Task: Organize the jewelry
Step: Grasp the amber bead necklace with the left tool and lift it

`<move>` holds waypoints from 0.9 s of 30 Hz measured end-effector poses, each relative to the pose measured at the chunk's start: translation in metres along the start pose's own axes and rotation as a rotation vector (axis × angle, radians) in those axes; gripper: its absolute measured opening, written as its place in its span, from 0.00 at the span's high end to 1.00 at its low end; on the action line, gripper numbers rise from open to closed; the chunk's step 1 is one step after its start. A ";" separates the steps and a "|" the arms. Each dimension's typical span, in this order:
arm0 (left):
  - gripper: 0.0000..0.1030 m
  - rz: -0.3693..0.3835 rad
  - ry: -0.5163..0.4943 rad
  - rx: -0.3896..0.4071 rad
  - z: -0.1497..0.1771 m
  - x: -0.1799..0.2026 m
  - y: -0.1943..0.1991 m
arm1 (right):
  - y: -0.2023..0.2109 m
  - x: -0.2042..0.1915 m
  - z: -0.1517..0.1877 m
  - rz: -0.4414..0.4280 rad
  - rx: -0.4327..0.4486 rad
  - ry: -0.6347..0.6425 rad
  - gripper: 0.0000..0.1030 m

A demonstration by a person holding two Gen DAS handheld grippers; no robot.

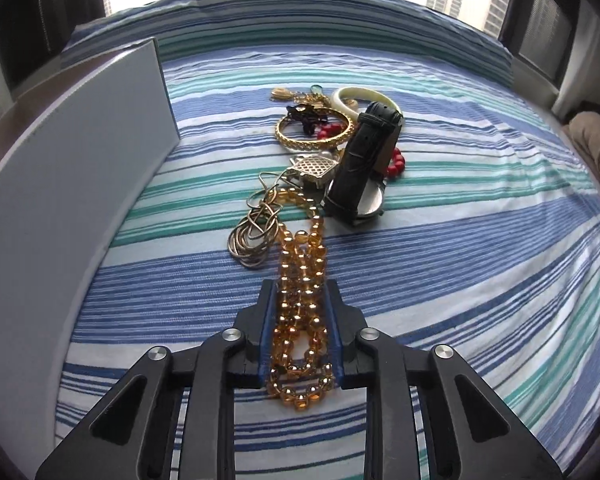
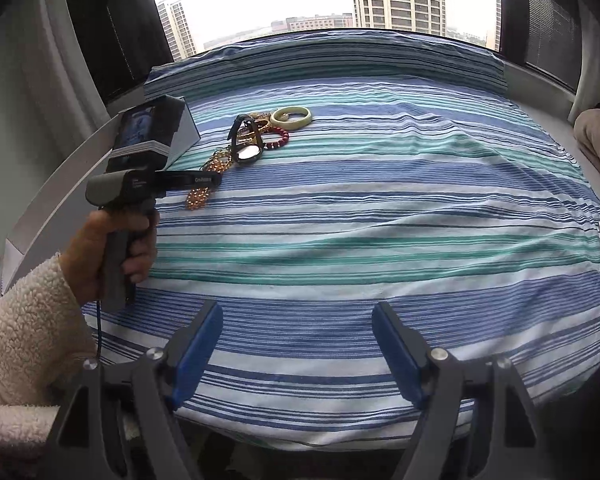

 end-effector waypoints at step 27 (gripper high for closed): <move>0.87 0.015 0.182 -0.056 0.095 -0.083 0.132 | -0.263 -0.121 -0.111 -0.275 -0.342 -0.153 0.58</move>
Point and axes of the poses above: each gripper's, at about its wrist camera, not at the fingertips, and y roughly against the way its jaws point, x to its right, z to its underside, the point moved 3 cm from there along -y, roughly the way its jaws point, and after that the axes turned 13 degrees about x, right-handed, at the moved point
